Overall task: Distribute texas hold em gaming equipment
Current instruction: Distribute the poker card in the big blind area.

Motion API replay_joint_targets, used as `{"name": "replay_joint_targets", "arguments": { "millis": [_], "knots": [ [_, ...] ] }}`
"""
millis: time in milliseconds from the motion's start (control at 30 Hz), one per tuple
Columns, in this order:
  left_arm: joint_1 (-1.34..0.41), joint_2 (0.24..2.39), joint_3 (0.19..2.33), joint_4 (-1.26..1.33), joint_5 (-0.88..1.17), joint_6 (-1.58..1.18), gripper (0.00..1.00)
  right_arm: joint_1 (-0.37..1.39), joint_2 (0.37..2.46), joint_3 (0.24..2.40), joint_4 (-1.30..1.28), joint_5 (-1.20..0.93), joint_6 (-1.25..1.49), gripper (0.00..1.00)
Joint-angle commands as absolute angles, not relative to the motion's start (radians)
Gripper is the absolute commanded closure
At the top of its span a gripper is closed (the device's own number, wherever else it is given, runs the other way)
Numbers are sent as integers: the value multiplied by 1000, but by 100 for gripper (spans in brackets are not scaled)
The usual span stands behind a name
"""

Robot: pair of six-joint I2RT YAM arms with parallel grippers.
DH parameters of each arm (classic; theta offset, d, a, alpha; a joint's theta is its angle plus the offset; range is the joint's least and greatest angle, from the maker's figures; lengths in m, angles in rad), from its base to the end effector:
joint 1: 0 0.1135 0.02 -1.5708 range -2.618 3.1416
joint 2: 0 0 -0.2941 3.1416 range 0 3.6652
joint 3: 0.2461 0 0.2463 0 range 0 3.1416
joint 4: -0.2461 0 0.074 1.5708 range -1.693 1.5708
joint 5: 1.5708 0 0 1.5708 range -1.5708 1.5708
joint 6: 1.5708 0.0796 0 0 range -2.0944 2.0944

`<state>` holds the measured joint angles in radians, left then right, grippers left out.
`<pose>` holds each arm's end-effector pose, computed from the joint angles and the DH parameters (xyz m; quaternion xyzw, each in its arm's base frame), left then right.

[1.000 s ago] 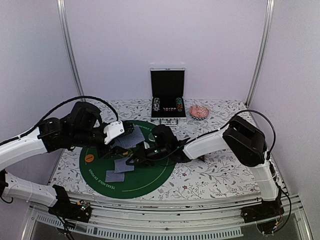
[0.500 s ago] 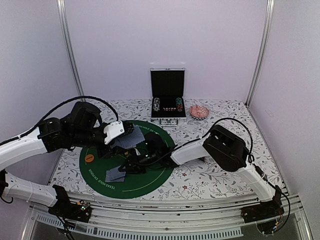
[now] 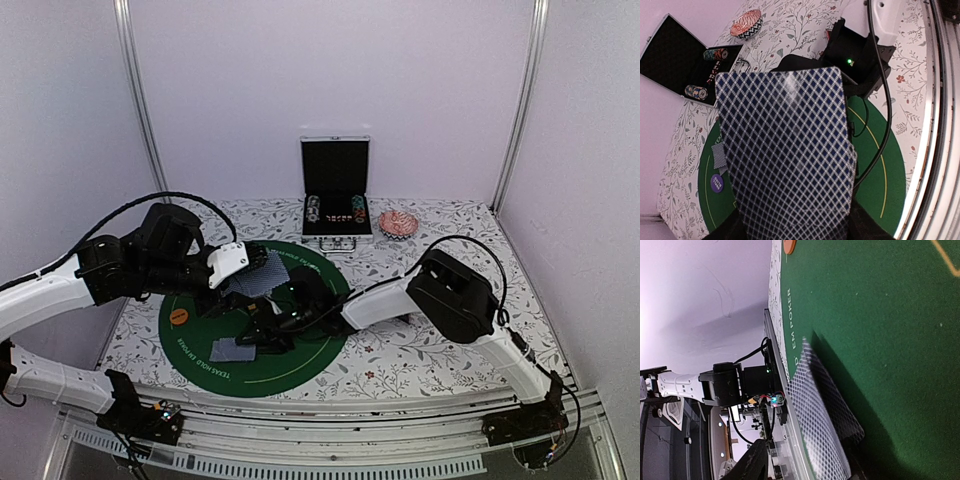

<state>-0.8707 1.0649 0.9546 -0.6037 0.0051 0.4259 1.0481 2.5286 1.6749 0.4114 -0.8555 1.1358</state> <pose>0.1528 -0.1820 0.3035 0.5501 0.7244 -0.0939 0.4047 0.2359 0.5298 0.0881 0.1879 -0.7778 -0.5934 0.0869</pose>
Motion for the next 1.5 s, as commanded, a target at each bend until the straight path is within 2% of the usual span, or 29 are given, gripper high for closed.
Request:
{"name": "replay_joint_targets", "arguments": {
  "millis": [0, 367, 733, 1067, 1267, 1467],
  "knots": [
    [-883, 1048, 959, -578, -2, 428, 46, 1052, 2432, 1649, 292, -821, 1042, 47],
    [-883, 1048, 959, -578, -3, 432, 45, 1024, 2286, 1531, 261, -765, 962, 31],
    [-884, 1054, 961, -578, -3, 435, 46, 1012, 2294, 1518, 238, -791, 946, 29],
    [-883, 1050, 959, -578, -1, 436, 45, 1041, 2436, 1701, 140, -877, 928, 25],
    [-883, 1042, 957, -578, -2, 437, 46, 1027, 2397, 1658, 126, -836, 909, 23],
    [-883, 1042, 956, -579, 0, 438, 45, 1026, 2359, 1643, 57, -774, 855, 7]
  ]
}}
